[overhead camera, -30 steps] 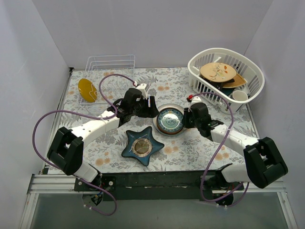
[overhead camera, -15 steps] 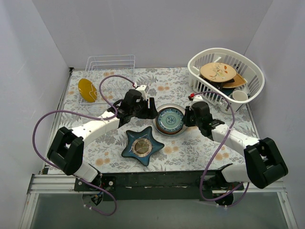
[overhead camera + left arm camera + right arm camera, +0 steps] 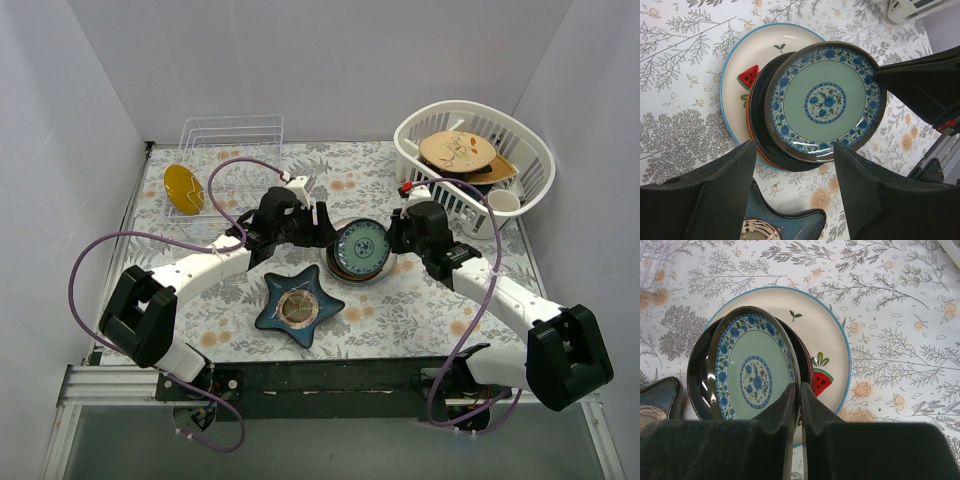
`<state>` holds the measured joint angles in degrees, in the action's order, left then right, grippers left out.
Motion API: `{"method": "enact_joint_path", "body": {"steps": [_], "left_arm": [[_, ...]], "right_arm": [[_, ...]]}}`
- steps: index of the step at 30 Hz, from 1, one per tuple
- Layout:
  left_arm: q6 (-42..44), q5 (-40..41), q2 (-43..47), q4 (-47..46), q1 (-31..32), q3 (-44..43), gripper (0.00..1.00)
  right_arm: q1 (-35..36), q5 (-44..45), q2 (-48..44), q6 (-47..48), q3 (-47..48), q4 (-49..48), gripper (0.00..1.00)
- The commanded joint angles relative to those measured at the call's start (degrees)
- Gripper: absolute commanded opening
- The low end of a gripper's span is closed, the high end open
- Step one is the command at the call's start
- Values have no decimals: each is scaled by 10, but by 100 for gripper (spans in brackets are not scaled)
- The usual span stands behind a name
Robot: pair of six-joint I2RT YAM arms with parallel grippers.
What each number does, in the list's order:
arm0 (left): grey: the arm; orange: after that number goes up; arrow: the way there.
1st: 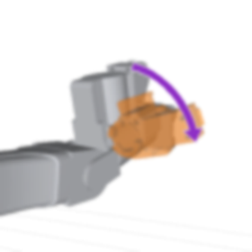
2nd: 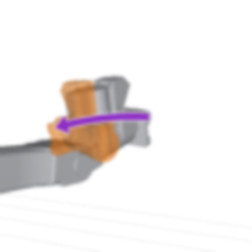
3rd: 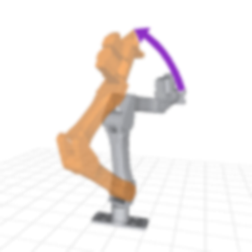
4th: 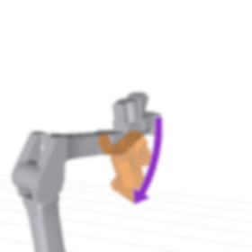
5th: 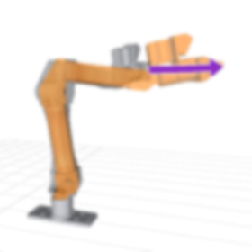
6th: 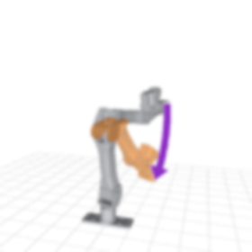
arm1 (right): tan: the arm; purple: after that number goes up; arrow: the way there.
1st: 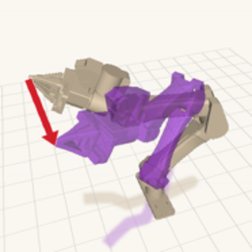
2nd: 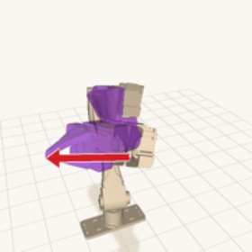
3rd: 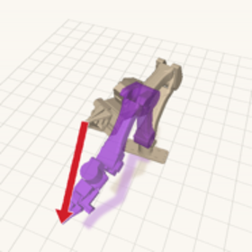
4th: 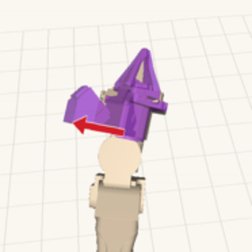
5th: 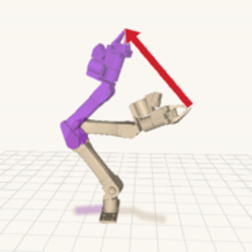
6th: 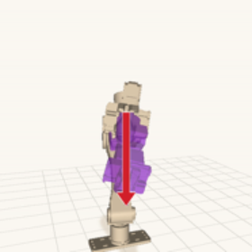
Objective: Load the plates into the dish rack
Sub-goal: Pick up the plate at the center of the board.
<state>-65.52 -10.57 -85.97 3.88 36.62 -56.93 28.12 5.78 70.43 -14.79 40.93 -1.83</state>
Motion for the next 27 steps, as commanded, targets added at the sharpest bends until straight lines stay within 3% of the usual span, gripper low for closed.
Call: {"method": "enact_joint_path", "body": {"steps": [1, 15, 27], "left_arm": [[-5, -19, 28, -35, 4, 13, 63], [-13, -59, -9, -166, 4, 62, 63], [-14, -74, -43, -194, 4, 45, 62]], "right_arm": [[-3, -7, -19, 9, 36, 15, 1], [-10, -14, -40, 5, 62, 37, 1], [-21, -38, -55, -17, 73, 43, 1]]}}
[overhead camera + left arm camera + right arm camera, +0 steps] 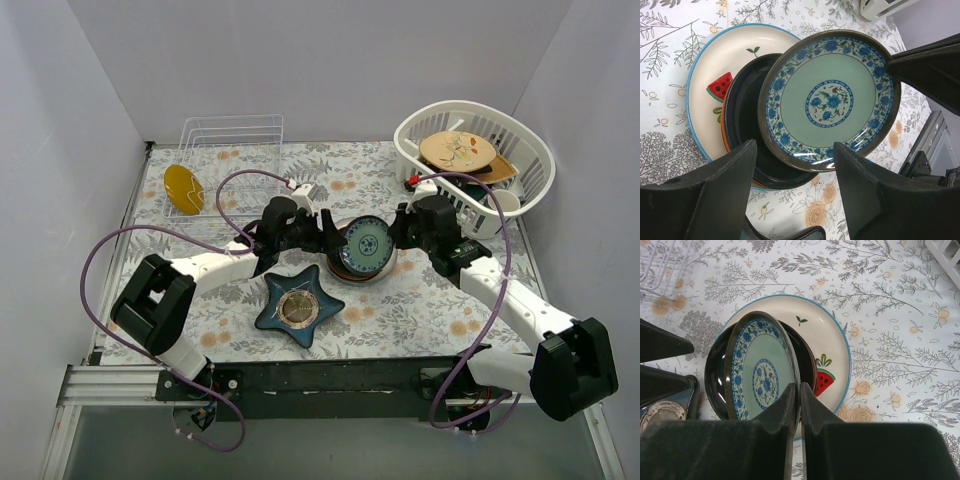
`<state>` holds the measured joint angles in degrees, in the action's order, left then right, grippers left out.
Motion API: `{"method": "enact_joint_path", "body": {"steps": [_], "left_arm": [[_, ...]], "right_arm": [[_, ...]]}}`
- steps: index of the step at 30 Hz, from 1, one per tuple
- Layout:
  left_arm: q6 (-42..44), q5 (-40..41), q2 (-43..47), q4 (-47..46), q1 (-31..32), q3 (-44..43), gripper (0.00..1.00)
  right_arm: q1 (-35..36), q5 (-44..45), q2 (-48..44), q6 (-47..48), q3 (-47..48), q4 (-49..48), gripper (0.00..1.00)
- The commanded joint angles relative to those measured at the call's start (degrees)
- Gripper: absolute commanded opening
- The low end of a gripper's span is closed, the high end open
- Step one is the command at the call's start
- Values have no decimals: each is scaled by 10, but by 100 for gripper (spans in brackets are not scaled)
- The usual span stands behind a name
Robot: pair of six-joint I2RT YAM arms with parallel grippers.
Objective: Load the plates into the dish rack
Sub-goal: Pick up the plate at the center of the board, then insert the plate into the dish rack.
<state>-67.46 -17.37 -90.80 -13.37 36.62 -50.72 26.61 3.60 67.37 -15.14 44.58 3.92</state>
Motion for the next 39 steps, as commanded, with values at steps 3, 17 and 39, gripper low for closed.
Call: {"method": "enact_joint_path", "body": {"steps": [3, 17, 39], "left_arm": [[4, -4, 4, -27, 4, -10, 62], [-4, 1, 12, -46, 4, 12, 62], [-99, -52, 7, -160, 4, 37, 47]], "right_arm": [[-9, -17, -28, -18, 42, -13, 1], [-25, -32, -46, -28, 84, 9, 1], [-35, -69, -66, -51, 104, 28, 1]]}}
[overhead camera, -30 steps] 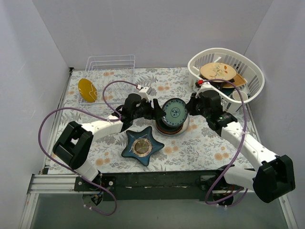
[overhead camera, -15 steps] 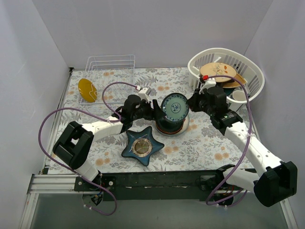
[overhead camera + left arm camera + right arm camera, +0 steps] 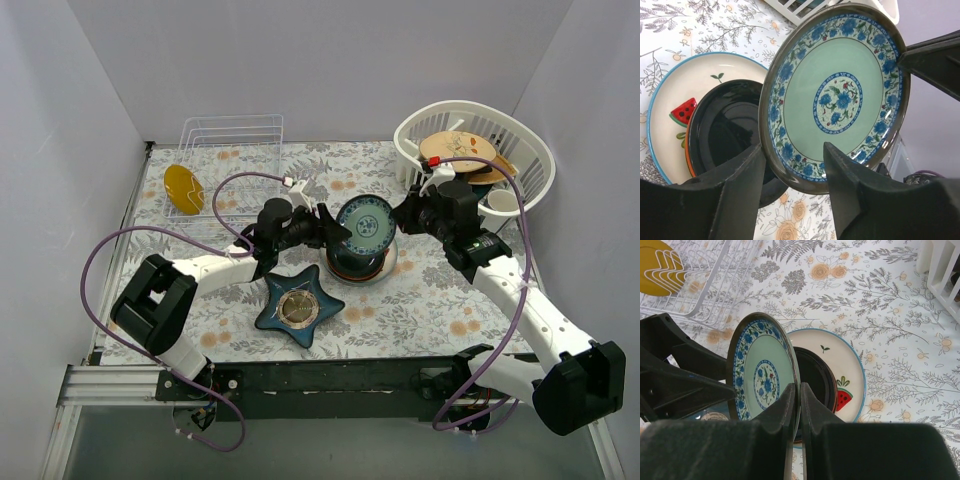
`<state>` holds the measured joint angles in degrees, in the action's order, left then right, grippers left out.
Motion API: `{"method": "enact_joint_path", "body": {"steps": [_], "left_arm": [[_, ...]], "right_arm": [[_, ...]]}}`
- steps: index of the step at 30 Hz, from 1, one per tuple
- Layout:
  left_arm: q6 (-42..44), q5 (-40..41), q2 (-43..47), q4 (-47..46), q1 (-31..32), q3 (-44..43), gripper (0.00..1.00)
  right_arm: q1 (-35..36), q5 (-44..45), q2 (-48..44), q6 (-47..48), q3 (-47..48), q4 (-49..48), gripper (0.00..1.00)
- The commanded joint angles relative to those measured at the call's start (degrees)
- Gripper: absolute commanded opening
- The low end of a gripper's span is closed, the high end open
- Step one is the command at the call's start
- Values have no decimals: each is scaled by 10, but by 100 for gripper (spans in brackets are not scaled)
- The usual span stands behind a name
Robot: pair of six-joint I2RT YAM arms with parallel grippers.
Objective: Load the plates into the dish rack
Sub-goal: Insert the plate into the dish rack.
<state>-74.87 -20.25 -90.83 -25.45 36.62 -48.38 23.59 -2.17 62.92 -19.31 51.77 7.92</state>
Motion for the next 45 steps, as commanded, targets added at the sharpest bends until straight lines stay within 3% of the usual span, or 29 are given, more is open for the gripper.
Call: {"method": "enact_joint_path", "body": {"steps": [1, 13, 17, 21, 25, 39, 45], "left_arm": [[-27, -26, 7, -44, 4, 15, 46], [-51, -44, 6, -87, 4, 36, 39], [-56, -46, 5, -97, 4, 37, 27], [-59, -47, 5, -101, 4, 38, 10], [-62, -49, 4, -103, 4, 36, 0], [-55, -41, 30, -78, 4, 31, 0], [-64, -51, 47, -85, 4, 31, 0]], "right_arm": [[-5, -13, -22, -10, 32, -12, 1], [-9, -34, -26, -28, 16, -18, 1], [-8, -43, -29, -32, 10, -20, 1], [-8, -54, -31, -35, 6, -20, 1], [-8, -56, -37, -38, 0, -20, 1], [-9, -88, -41, -33, -25, -38, 2], [-9, -128, -45, -27, -34, -58, 16]]}}
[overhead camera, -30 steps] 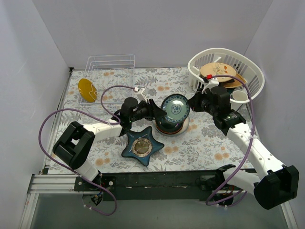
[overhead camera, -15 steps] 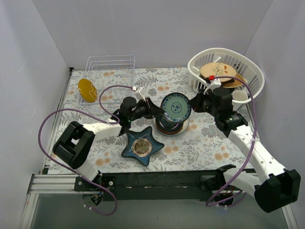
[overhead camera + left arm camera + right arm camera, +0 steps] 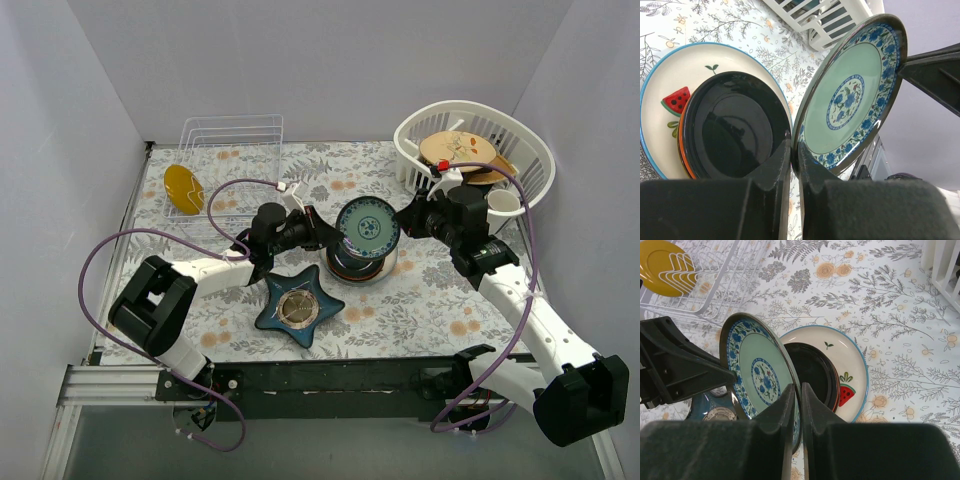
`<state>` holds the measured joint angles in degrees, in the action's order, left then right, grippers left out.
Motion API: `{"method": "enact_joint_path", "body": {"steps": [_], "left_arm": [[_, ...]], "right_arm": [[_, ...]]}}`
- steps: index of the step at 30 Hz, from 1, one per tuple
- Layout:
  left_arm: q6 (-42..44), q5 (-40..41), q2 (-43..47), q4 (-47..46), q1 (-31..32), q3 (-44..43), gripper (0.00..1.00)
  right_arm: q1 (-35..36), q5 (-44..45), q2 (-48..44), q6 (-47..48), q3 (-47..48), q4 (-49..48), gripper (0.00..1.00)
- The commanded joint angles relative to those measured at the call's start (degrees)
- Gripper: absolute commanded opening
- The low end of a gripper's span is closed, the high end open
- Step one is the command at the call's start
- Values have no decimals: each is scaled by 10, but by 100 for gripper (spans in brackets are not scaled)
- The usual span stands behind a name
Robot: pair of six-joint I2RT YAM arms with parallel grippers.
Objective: Load the plates into the dish rack
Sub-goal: Insert the plate into the dish rack.
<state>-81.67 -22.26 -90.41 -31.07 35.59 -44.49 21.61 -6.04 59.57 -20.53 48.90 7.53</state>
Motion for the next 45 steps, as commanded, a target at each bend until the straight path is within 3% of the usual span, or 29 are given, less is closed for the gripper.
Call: {"method": "enact_joint_path", "body": {"steps": [1, 5, 10, 22, 31, 35, 41, 43, 45], "left_arm": [[4, -31, 45, -29, 14, -9, 0], [2, -33, 54, -24, 14, -13, 0], [8, -31, 71, -7, 14, -24, 0], [63, 4, 127, 111, 11, -67, 0], [70, 15, 158, 126, 4, -54, 0], [69, 15, 160, 123, 0, -49, 0], [65, 16, 153, 111, -4, -43, 0], [62, 22, 147, 112, -4, -44, 7], [57, 23, 140, 110, -4, -46, 27]], "right_arm": [[12, -93, -12, -14, -7, -56, 17], [12, -112, -16, -9, -14, -62, 25], [12, -120, -17, -5, -18, -62, 28], [12, -122, -22, 4, -29, -62, 29], [12, -122, -24, 7, -40, -66, 29], [11, -128, -30, 2, -44, -70, 4], [11, -144, -44, 4, -46, -70, 1], [12, -146, -49, 6, -43, -70, 1], [12, -145, -53, 9, -41, -67, 1]]}}
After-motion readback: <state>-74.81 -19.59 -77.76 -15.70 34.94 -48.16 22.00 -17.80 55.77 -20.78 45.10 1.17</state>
